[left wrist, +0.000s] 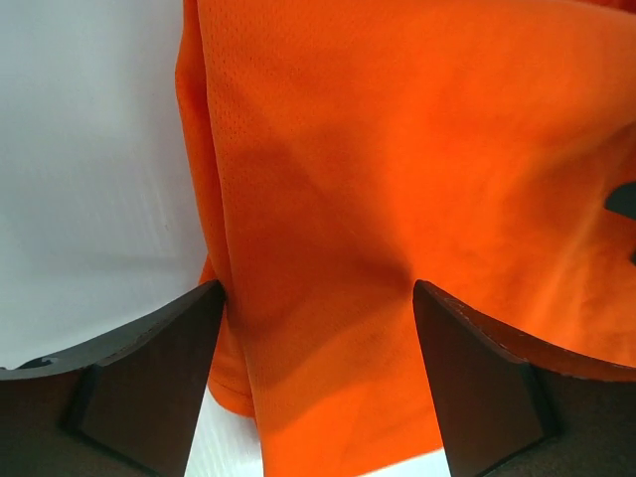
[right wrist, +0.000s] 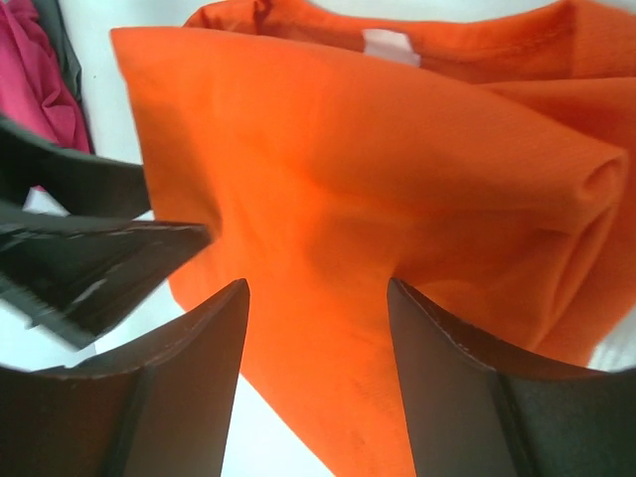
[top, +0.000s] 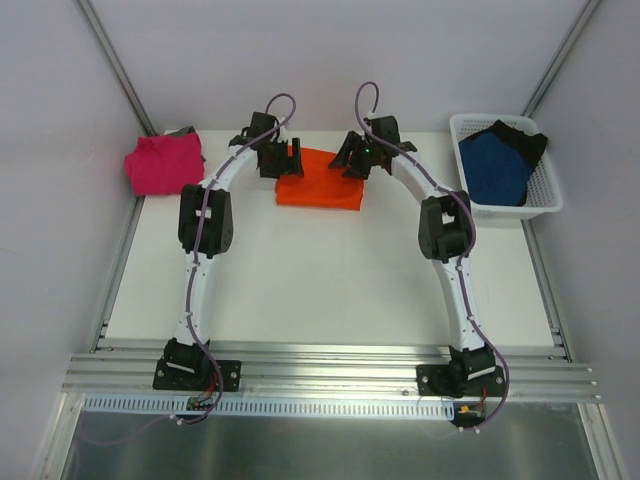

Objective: Fold and stack the t-shirts
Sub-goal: Fold the tshirt, then neatly place the folded tshirt to the corner

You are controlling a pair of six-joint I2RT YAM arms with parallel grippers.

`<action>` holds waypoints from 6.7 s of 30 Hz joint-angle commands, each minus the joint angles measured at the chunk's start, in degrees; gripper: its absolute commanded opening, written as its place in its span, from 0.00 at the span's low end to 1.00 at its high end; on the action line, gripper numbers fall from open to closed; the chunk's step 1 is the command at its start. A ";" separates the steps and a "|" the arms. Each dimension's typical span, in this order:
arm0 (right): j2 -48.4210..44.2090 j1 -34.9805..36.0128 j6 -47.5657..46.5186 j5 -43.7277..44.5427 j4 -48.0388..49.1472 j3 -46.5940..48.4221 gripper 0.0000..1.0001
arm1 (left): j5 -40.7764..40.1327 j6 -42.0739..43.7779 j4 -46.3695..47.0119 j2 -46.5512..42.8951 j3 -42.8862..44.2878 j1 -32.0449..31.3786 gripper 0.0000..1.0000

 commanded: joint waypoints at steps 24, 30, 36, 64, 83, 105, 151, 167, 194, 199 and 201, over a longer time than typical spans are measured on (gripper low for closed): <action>-6.07 2.15 -1.37 -1.32 -1.87 -4.63 0.62 | 2.72 -2.95 1.50 2.91 4.21 6.07 0.86; -6.59 2.15 -2.34 -0.53 -2.84 -5.43 0.63 | 11.69 -6.20 2.37 4.84 3.69 6.16 0.84; -6.86 1.98 -3.22 0.53 -4.07 -6.48 0.64 | 17.31 -9.11 4.05 6.51 3.16 5.54 0.83; -8.70 0.83 -4.62 0.44 -5.12 -8.94 0.64 | 30.68 -18.08 10.20 8.90 -2.91 4.40 0.00; -17.14 -4.79 -10.16 2.20 -6.27 -8.85 0.68 | 16.27 -1.48 0.36 -8.33 -4.40 9.14 0.00; -23.03 -5.14 -10.16 1.85 -6.00 -15.36 0.68 | 6.87 7.15 -4.48 -20.02 -2.82 24.17 0.00; -24.26 -0.31 -11.13 2.64 -5.48 -18.00 0.68 | -2.72 11.72 -3.07 -18.45 6.76 39.21 0.00; -23.64 0.57 -11.48 3.69 -5.92 -18.52 0.69 | -4.65 12.69 -3.69 -12.47 7.73 33.50 0.00; -25.14 0.83 -12.54 4.49 -6.18 -20.19 0.69 | -21.90 14.00 -1.05 -15.63 7.82 24.71 0.99; -27.33 0.75 -13.67 5.01 -6.97 -20.81 0.70 | -16.18 11.30 -4.12 -18.96 2.20 18.40 0.99; -28.30 0.75 -16.65 7.28 -8.98 -20.11 0.70 | -12.75 9.01 -4.83 -20.98 -2.54 15.67 0.99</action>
